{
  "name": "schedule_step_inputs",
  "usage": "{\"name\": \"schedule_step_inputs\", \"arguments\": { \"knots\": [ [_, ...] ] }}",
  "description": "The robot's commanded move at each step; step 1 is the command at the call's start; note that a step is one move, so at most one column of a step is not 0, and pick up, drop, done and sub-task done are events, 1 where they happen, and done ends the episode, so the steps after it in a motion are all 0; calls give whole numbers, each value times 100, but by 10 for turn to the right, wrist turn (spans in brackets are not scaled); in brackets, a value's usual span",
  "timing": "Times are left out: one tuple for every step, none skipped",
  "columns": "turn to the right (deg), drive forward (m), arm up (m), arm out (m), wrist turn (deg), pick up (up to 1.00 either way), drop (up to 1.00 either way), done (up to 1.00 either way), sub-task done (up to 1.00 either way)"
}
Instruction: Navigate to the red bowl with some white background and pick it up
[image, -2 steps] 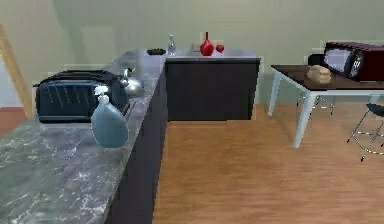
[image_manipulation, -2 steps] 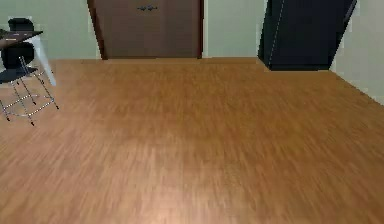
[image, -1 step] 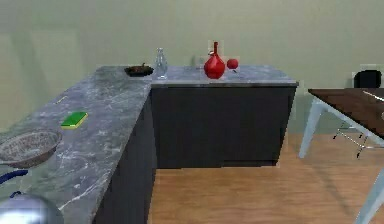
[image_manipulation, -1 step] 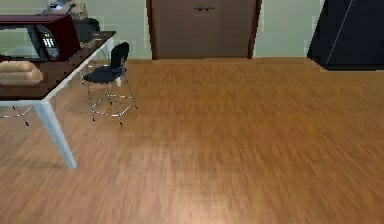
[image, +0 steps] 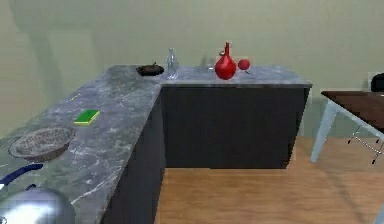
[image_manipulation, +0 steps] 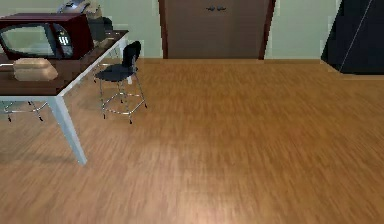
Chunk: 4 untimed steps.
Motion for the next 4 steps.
{"name": "schedule_step_inputs", "arguments": {
  "knots": [
    [0, 30, 0, 0, 0, 0, 0, 0, 0],
    [-450, 0, 0, 0, 0, 0, 0, 0, 0],
    [-450, 0, 0, 0, 0, 0, 0, 0, 0],
    [-450, 0, 0, 0, 0, 0, 0, 0, 0]
  ]
}}
